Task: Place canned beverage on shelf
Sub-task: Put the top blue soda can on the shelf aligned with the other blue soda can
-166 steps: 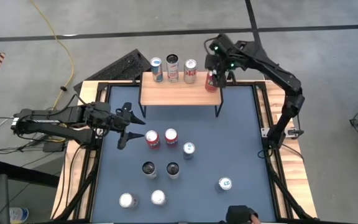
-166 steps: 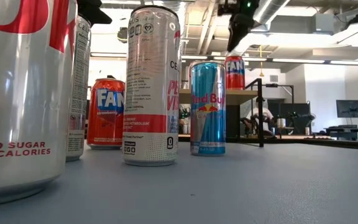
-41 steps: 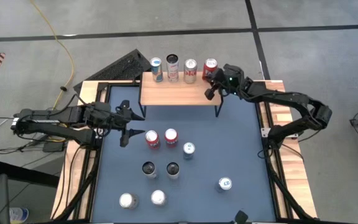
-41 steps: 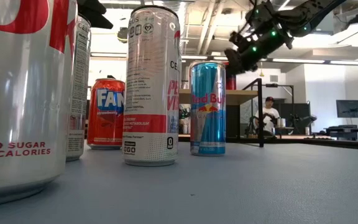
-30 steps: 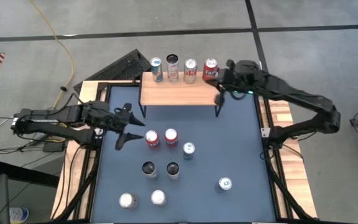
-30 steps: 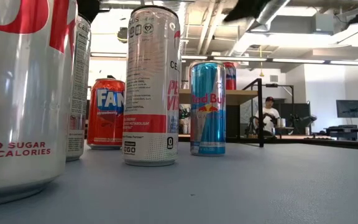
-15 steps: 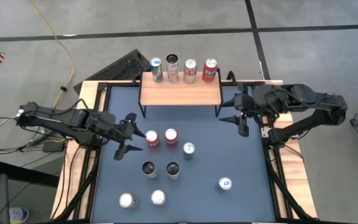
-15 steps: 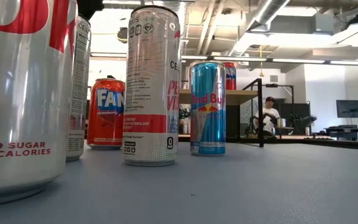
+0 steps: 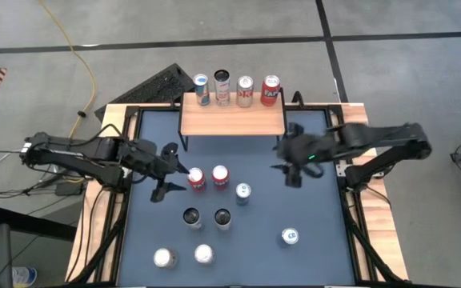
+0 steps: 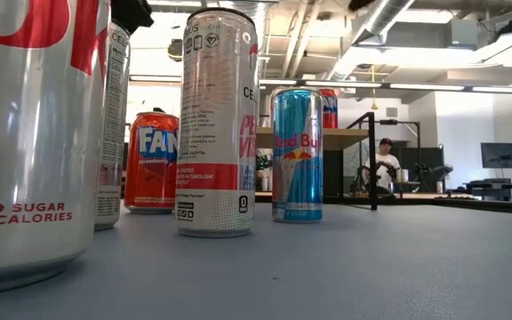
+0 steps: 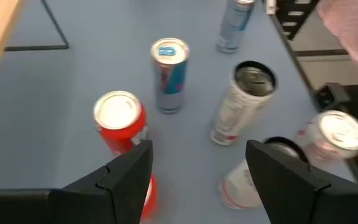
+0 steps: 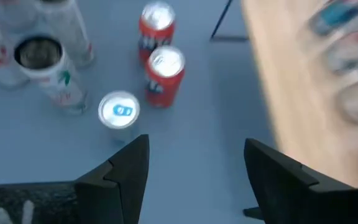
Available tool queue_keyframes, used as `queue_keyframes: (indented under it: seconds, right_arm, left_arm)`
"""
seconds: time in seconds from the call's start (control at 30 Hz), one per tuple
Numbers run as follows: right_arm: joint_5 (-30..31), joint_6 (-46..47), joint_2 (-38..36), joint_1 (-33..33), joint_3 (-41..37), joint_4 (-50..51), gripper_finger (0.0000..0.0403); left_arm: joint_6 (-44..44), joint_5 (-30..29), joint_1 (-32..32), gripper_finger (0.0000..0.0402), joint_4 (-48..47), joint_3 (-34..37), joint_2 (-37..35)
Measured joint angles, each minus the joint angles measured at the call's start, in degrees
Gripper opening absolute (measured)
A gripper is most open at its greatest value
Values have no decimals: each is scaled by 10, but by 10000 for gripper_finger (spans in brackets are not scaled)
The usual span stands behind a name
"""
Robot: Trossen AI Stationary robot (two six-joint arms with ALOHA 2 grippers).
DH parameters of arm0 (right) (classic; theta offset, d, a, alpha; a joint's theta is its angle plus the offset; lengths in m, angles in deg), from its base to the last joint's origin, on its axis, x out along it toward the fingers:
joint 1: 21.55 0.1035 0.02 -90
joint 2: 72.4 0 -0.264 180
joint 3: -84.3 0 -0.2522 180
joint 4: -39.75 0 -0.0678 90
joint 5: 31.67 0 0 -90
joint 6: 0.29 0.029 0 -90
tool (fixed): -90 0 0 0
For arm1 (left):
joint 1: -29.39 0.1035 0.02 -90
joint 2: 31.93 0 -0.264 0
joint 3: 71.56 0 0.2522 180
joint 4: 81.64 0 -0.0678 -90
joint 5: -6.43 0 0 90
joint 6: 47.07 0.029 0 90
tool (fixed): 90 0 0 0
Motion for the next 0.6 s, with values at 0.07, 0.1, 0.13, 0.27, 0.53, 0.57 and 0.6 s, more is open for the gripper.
queue_keyframes:
  seconds: [0.07, 0.1, 0.13, 0.27, 0.53, 0.57, 0.6]
  right_arm:
    - [0, -5, 35, 9, 0, -5, 250]
    - [0, -14, 51, 12, 0, -11, 250]
    - [-1, -24, 67, 14, 0, -15, 250]
    - [-4, -58, 125, 20, 2, -12, 250]
    - [-19, -100, 216, 19, 59, -13, 261]
    - [-22, -97, 227, 19, 72, -10, 265]
    - [-31, -94, 236, 19, 82, -4, 270]
  left_arm:
    - [0, -1, -10, 249, -25, -21, 0]
    - [3, -8, -17, 249, -43, -35, 0]
    - [3, -17, -23, 249, -59, -48, 0]
    - [-1, -55, -48, 249, -122, -100, 0]
    - [1, -91, -88, 249, -151, -128, 0]
    - [3, -95, -90, 249, -152, -128, 0]
    - [3, -98, -92, 249, -153, -128, 0]
